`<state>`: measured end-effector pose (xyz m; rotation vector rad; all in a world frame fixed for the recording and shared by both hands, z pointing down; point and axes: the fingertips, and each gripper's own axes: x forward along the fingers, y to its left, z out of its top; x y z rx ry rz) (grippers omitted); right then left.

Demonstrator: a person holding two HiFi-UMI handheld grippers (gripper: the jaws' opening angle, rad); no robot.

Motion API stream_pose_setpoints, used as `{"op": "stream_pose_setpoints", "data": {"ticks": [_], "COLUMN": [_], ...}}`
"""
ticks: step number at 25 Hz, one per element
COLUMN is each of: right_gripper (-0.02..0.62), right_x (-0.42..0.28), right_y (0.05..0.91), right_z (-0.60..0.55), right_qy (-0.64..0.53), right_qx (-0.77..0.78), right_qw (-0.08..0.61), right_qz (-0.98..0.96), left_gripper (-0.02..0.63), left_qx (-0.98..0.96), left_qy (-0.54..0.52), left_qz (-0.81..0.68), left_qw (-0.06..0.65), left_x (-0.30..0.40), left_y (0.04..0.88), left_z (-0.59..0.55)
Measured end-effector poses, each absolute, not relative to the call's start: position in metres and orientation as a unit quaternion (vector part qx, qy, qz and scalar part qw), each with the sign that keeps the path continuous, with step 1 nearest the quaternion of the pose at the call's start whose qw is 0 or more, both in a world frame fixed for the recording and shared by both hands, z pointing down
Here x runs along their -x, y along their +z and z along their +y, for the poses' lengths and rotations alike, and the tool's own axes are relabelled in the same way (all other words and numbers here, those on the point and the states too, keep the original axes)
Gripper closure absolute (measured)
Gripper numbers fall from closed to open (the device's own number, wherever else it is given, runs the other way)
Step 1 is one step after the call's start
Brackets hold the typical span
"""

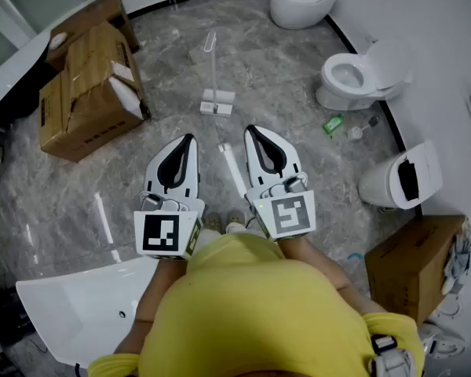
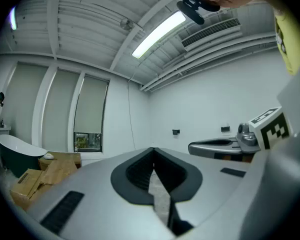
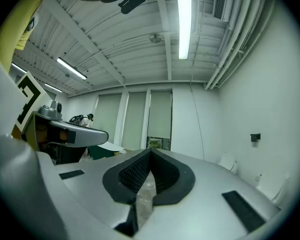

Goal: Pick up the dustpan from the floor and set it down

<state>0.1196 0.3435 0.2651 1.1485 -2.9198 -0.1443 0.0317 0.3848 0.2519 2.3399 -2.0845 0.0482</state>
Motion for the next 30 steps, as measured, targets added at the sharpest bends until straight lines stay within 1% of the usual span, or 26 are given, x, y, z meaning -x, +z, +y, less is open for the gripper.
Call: {"op": "stream_pose_setpoints", "data": {"ticks": [10,12,14,16,20,23,30], "right_gripper": [0.584,0.584,0.584,0.584,0.584,0.584,0.584], "right_x": [-0.135,-0.132,-0.128,-0.121,-0.099,-0.079,-0.038], "right_y": [0.271,0.277,0.287,0.294,0.298,0.300,0.308], "right_z": [0.324,0.318,0.308,0.296,0.266,0.236,0.170], "right_qy": [-0.040,-0.041,-0.035,-0.033,-0.040,-0.046,-0.051], "right_qx": [-0.359,-0.363,-0.371,-0.375,-0.378,-0.380,-0.400], "right_qw": [-0.017,-0.009,0.017,0.033,0.027,0.019,0.030], "right_qz": [-0.932,-0.931,-0.928,-0.926,-0.925,-0.924,-0.915], "left_gripper": [0.606,0.606,0.606,0.605,0.602,0.558,0.541], "left_qx": [-0.742,-0.742,-0.746,-0.752,-0.767,-0.773,-0.791], "left_qy": [0.022,0.023,0.024,0.027,0.033,0.035,0.029], "left_qz": [-0.670,-0.670,-0.665,-0.659,-0.640,-0.633,-0.611], "left_qw": [-0.003,-0.001,0.007,0.016,0.023,0.021,0.022], "left_x": [-0.042,-0.036,-0.028,-0.020,-0.003,0.015,0.061], "left_y": [0.258,0.262,0.269,0.277,0.290,0.294,0.301], "left_z": [0.371,0.366,0.358,0.345,0.310,0.278,0.203]}}
